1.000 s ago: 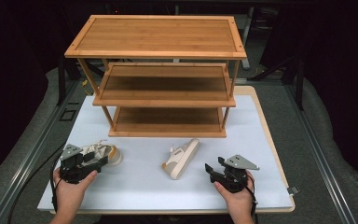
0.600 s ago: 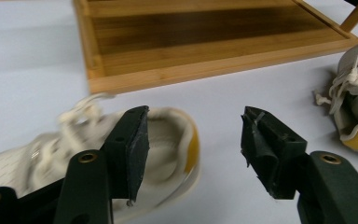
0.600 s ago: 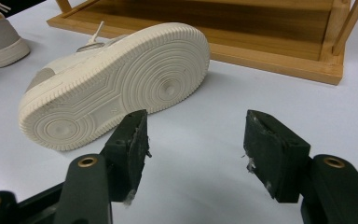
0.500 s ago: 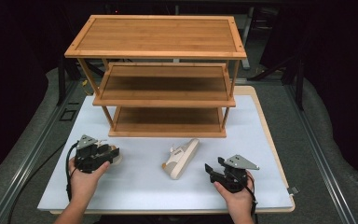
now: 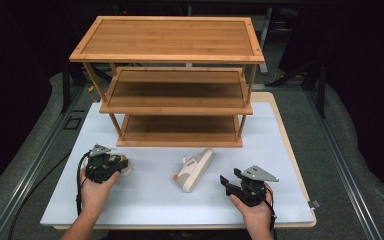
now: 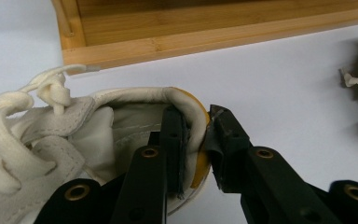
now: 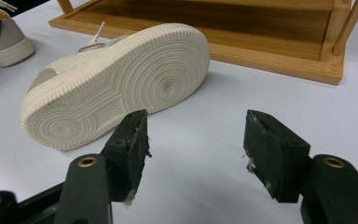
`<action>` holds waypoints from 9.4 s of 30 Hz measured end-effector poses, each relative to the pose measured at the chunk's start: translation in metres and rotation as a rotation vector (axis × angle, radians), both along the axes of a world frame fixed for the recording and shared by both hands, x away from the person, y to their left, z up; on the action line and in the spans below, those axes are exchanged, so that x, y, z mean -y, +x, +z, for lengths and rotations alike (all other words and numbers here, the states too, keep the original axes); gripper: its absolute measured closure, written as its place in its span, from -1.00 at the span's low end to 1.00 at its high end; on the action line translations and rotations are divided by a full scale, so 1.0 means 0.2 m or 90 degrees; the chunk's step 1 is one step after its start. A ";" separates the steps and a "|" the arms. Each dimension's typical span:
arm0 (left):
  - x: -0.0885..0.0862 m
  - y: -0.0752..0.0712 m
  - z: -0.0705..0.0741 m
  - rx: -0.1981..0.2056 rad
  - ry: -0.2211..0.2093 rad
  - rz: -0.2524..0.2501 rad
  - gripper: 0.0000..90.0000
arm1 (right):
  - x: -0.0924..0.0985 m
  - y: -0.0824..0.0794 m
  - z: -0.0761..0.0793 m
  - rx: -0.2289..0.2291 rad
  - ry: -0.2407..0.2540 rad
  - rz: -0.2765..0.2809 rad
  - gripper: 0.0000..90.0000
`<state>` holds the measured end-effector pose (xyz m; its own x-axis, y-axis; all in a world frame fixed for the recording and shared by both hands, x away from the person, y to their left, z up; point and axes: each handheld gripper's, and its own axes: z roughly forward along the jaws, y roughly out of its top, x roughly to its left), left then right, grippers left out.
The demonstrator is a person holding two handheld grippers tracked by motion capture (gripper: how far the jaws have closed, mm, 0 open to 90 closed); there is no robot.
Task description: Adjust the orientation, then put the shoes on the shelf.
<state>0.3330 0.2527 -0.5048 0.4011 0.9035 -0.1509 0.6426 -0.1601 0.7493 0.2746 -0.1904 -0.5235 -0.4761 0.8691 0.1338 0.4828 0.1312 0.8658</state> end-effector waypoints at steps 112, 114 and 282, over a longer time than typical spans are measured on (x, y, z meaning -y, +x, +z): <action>-0.01 -0.18 0.01 0.071 -0.019 -0.031 0.03 | -0.15 0.02 0.13 0.052 -0.059 0.027 -0.27; -0.02 -0.18 0.02 0.071 -0.019 -0.030 0.02 | -0.20 0.01 0.16 0.066 -0.082 0.037 -0.27; 0.50 -0.17 -0.13 0.004 -0.141 -0.080 0.05 | -0.41 0.04 0.05 -0.015 -0.022 0.039 -0.01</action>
